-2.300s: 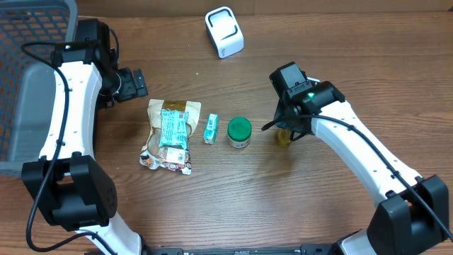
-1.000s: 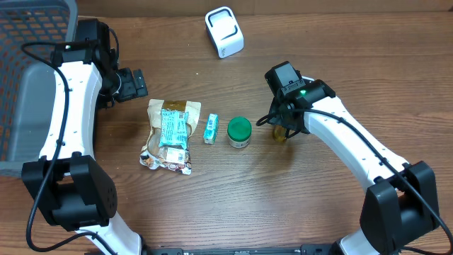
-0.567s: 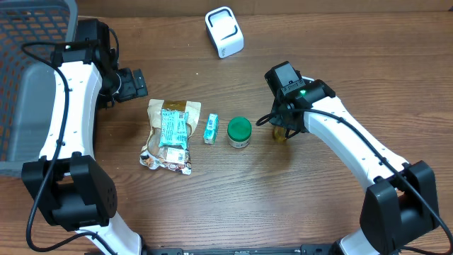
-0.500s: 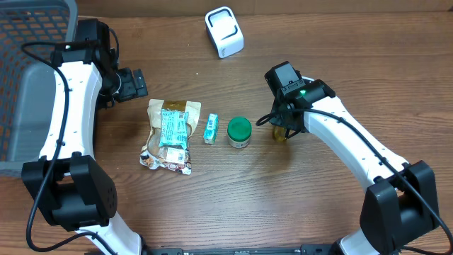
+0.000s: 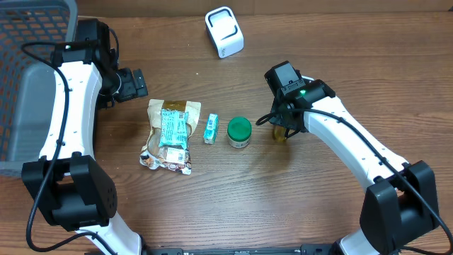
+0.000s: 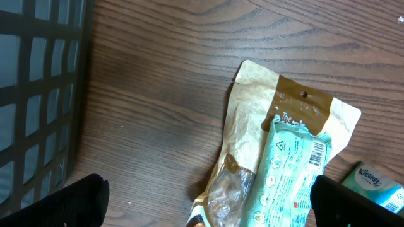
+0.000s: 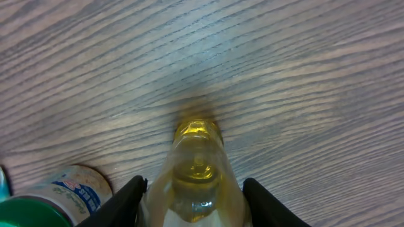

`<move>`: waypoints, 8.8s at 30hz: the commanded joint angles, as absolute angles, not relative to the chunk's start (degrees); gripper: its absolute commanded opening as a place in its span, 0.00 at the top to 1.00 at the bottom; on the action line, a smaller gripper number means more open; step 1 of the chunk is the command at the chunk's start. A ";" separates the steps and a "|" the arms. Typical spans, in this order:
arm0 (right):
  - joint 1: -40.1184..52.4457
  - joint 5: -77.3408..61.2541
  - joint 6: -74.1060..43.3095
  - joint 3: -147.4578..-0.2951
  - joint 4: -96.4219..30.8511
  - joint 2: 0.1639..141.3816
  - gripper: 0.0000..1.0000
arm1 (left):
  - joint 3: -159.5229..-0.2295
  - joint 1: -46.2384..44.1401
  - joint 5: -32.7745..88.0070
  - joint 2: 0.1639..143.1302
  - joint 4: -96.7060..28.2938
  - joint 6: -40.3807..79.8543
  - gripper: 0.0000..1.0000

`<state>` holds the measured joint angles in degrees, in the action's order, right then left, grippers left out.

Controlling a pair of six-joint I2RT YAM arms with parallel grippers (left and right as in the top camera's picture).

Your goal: Scan the item barcode

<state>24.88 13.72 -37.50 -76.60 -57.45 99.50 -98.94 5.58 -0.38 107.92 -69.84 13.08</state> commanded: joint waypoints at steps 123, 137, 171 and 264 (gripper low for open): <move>30.04 21.34 36.56 -110.21 -24.77 118.54 0.96 | -98.61 5.21 0.01 107.57 -69.80 12.21 0.00; 31.75 30.65 45.52 -110.21 -4.95 129.58 0.96 | -98.61 5.21 0.01 107.57 -69.80 12.21 0.01; 31.77 30.79 43.92 -110.21 5.65 136.11 0.96 | -98.61 5.21 0.01 107.57 -69.80 12.21 0.00; -2.44 7.84 -14.74 -107.59 -65.98 109.84 0.15 | -98.61 5.21 0.01 107.57 -69.82 12.23 0.00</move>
<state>-2.90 6.46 -15.62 -103.66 -66.46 115.39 -98.87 5.58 -0.38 107.92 -69.87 13.08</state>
